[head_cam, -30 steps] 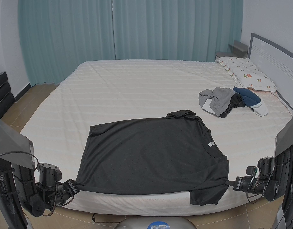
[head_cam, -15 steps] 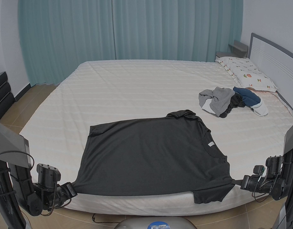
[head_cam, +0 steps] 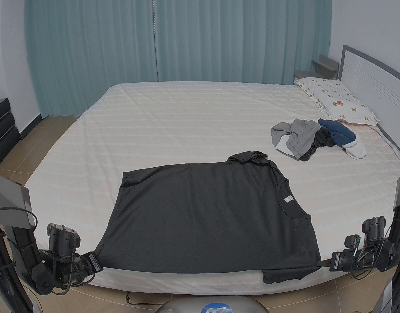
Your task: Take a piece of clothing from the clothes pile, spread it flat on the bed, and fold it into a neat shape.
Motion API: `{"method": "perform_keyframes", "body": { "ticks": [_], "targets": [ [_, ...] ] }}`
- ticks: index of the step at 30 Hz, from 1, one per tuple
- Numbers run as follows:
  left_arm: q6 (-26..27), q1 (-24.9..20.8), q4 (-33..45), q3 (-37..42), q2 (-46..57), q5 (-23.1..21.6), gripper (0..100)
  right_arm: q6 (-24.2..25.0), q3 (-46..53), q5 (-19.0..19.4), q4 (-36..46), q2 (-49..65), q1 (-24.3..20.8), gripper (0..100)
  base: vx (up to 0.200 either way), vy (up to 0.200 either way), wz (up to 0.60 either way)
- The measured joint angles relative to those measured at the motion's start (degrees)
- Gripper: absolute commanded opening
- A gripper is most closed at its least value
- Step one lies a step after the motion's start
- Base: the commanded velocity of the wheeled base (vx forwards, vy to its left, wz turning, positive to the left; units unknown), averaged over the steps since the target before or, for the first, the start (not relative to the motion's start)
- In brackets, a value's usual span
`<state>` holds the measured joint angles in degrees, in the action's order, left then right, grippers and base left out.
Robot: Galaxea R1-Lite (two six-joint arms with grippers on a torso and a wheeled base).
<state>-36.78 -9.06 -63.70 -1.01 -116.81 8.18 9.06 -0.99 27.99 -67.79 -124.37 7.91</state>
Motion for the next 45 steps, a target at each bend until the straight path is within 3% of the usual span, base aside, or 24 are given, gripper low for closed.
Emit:
{"method": "perform_keyframes", "body": {
  "ticks": [10, 36, 45],
  "targets": [
    [1.5, -0.5, 7.2, 0.0, 1.8, 0.0, 0, -6.4, 0.0, -0.5, 9.5, 6.6, 0.5, 0, 0.0, 0.0, 0.0],
    [8.6, -1.3, 24.1, 0.0, 10.7, -0.5, 0, -14.3, 0.0, -4.4, 24.9, 15.4, 0.7, 0, 0.0, 0.0, 0.0],
    [8.9, -1.2, 22.9, 0.0, 13.9, -0.9, 0, -14.5, 0.0, -4.2, 24.1, 17.6, 0.6, 0, 0.0, 0.0, 0.0]
  ]
}}
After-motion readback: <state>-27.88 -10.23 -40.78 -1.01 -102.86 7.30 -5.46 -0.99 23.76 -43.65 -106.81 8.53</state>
